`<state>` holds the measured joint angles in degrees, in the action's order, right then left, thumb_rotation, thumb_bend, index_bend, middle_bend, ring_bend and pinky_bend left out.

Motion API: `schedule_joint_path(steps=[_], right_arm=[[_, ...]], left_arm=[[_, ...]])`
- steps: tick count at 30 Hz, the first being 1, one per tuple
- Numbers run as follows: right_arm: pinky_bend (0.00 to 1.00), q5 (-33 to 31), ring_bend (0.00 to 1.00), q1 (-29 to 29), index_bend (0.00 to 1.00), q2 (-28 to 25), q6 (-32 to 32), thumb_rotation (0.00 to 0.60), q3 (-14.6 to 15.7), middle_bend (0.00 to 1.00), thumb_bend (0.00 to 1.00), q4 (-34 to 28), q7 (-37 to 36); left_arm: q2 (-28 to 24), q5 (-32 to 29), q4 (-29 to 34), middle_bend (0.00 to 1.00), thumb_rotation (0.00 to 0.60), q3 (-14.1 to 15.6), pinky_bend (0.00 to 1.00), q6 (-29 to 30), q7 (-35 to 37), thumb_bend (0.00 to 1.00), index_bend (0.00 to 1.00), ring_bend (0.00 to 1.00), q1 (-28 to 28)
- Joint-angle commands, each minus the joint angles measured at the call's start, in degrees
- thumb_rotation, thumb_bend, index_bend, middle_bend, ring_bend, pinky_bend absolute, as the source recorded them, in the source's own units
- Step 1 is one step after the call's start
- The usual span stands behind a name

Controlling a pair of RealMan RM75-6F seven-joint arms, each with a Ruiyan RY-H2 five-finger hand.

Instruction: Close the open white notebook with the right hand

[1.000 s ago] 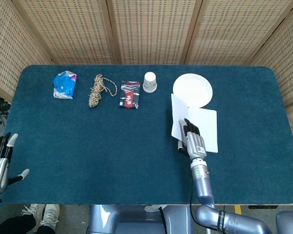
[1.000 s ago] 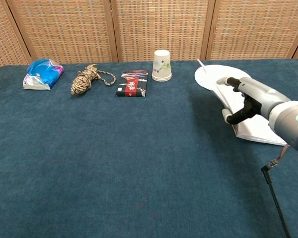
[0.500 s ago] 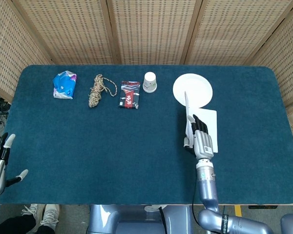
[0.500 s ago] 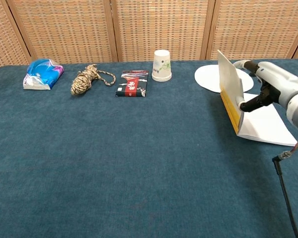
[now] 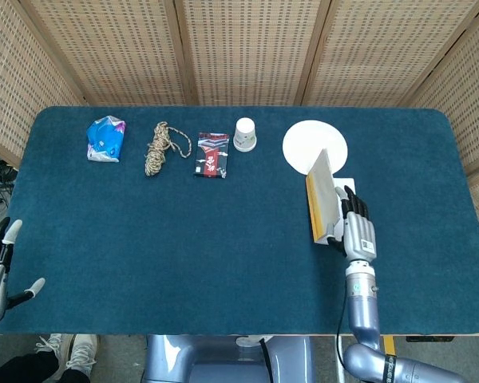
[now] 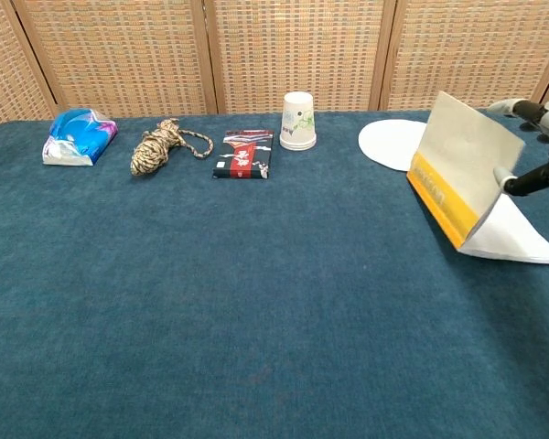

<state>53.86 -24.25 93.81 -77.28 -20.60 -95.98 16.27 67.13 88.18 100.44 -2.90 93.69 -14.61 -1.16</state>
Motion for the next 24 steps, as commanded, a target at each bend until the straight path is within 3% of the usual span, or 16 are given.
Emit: schedule_joint_path(steps=[1, 11, 16, 19, 24], right_arm=[[0.00, 0.1, 0.00, 1.3, 0.00, -1.2, -0.1, 0.600, 1.0, 0.00, 0.66, -0.3, -1.2], [0.00, -0.4, 0.00, 3.5, 0.00, -3.6, 1.2, 0.600, 2.7, 0.00, 0.65, -0.3, -3.7], [0.00, 9.4, 0.00, 5.3, 0.00, -9.0, 2.7, 0.600, 9.0, 0.00, 0.55, -2.6, -5.2], [0.00, 18.8, 0.00, 6.3, 0.00, -11.7, 0.9, 0.600, 14.6, 0.00, 0.45, -0.7, -2.5], [0.00, 28.4, 0.00, 8.7, 0.00, -15.9, -3.0, 0.600, 20.2, 0.00, 0.32, 3.8, 0.2]], left_arm=[[0.0, 0.5, 0.2, 0.00, 0.600, 0.1, 0.00, 0.3, -0.3, 0.06, 0.00, 0.00, 0.1], [-0.3, 1.3, 0.4, 0.00, 0.600, 0.1, 0.00, 1.3, -0.4, 0.06, 0.00, 0.00, 0.7], [-0.6, 1.1, 0.2, 0.00, 0.600, 0.1, 0.00, 1.0, -0.4, 0.06, 0.00, 0.00, 0.7], [-0.7, 0.6, -0.5, 0.00, 0.600, 0.0, 0.00, 0.4, -1.0, 0.06, 0.00, 0.00, 0.6], [-1.0, 0.4, -0.3, 0.00, 0.600, 0.0, 0.00, 0.6, -2.4, 0.06, 0.00, 0.00, 0.9]])
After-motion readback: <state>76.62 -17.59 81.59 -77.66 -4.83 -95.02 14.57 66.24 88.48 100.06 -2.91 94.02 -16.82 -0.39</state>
